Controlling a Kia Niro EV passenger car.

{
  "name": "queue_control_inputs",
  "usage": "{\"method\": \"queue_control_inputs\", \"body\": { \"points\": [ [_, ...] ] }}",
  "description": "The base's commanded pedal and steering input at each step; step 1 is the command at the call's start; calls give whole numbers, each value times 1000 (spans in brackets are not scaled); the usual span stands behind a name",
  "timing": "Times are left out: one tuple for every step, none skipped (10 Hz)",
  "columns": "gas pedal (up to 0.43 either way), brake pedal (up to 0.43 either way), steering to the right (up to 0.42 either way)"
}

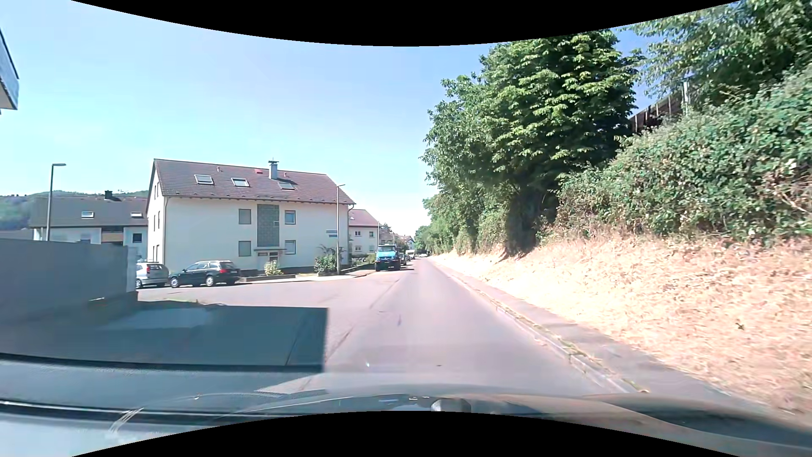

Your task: Follow the waypoints while adhering to traffic rules and regulations

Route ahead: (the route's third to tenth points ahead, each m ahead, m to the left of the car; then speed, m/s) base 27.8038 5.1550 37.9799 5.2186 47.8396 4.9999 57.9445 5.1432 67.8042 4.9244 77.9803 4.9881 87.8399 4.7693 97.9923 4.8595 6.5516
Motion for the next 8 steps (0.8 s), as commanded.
{"method": "queue_control_inputs", "body": {
  "points": [
    [268, 0, 16],
    [268, 0, 11],
    [268, 0, 10],
    [260, 0, 9],
    [240, 0, 6],
    [197, 0, 0],
    [189, 0, -2],
    [169, 0, -2]
  ]
}}
